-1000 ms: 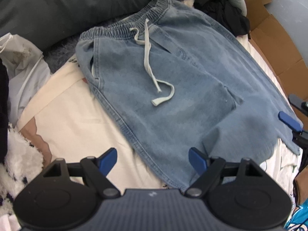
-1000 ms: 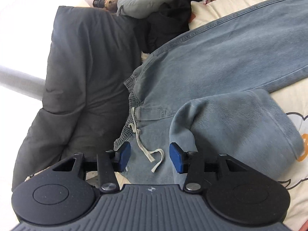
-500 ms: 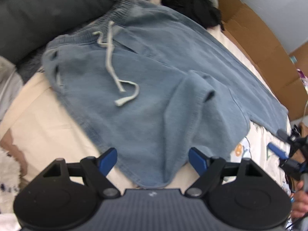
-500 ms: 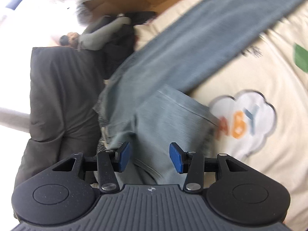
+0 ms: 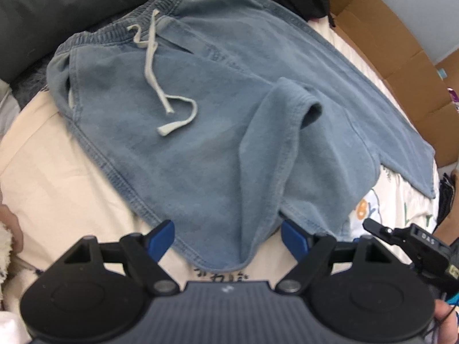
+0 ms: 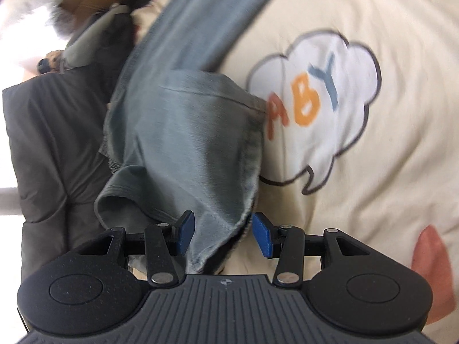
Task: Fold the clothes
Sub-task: 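Open the right gripper and move it to the folded leg hem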
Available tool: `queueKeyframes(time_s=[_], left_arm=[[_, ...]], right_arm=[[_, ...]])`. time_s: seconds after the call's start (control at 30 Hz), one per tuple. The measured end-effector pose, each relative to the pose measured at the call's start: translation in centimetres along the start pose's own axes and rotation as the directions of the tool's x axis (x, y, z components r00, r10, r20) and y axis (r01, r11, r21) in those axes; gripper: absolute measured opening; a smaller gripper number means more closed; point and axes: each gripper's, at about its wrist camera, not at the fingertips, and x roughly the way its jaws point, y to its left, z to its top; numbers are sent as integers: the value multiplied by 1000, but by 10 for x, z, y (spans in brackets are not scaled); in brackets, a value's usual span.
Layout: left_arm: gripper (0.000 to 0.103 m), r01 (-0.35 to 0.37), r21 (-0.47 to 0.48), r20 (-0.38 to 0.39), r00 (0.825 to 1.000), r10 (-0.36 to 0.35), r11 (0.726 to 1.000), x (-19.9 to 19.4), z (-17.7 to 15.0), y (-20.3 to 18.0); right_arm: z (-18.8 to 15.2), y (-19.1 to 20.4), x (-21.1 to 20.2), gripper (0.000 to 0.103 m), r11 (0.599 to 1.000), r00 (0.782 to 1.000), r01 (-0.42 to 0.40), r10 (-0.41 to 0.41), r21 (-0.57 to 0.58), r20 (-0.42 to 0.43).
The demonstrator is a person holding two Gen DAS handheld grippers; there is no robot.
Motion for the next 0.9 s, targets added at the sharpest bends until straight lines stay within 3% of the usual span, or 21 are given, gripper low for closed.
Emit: queueKeyframes(time_s=[0.13, 0.33, 0.43, 0.5, 0.63, 0.9], left_arm=[[83, -27, -14, -9, 1000, 27, 1000, 0, 3, 11], [83, -53, -25, -21, 998, 52, 998, 0, 4, 20], [83, -62, -30, -25, 998, 62, 998, 0, 6, 21], [83, -64, -26, -20, 998, 64, 998, -2, 9, 21], [83, -67, -38, -17, 998, 66, 997, -1, 10, 21], [83, -67, -43, -14, 998, 66, 997, -6, 1, 17]], right_arm=[[-2, -13, 20, 52, 998, 1000, 16, -15, 53, -20], [-7, -27, 39, 47, 987, 999, -37, 40, 159, -11], [-9, -28, 47, 28, 982, 998, -55, 59, 183, -15], [-10, -24, 49, 9, 982, 998, -65, 69, 175, -13], [-9, -12, 30, 5, 993, 998, -67, 68, 94, -3], [0, -1, -49, 2, 1000, 997, 3, -2, -7, 81]])
